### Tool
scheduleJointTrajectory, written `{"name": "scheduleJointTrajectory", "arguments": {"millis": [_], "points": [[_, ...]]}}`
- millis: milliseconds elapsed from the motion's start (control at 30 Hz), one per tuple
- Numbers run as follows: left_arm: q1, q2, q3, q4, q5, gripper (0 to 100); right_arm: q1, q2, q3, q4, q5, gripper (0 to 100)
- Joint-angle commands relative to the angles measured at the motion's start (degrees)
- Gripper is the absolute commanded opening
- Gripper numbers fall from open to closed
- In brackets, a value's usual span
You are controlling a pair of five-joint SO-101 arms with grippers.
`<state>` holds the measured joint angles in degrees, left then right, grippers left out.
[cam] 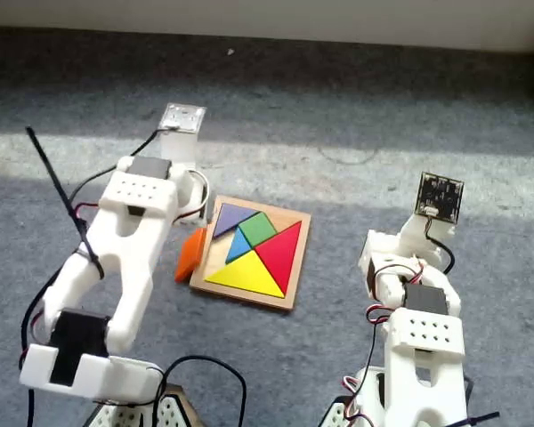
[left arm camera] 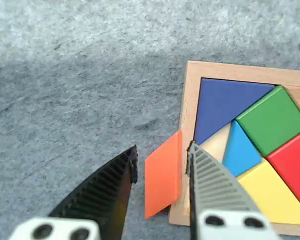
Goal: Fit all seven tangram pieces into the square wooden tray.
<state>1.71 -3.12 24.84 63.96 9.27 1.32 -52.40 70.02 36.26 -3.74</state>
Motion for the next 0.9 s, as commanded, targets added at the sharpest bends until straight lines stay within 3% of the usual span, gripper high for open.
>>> {"name": "scheduleJointTrajectory", "arguments": {"millis": [0,100,467,867], "points": [[-3.8,-4.7,2.4,0.7,0.1,19,-0.6,-1.1,-0.2,-1.5,0.6,3.9],[-6.2,-4.7,5.1,0.5,0.0,24,-0.6,-1.1,-0.2,-1.5,0.6,3.9],[-4.0,-3.8,6.6,0.2,0.0,25,-0.6,-1.0,0.5,-1.5,0.6,3.9],[-2.0,12.1,-2.2,3.6,0.0,25,-0.6,-1.1,0.7,-1.5,0.6,3.9]]}}
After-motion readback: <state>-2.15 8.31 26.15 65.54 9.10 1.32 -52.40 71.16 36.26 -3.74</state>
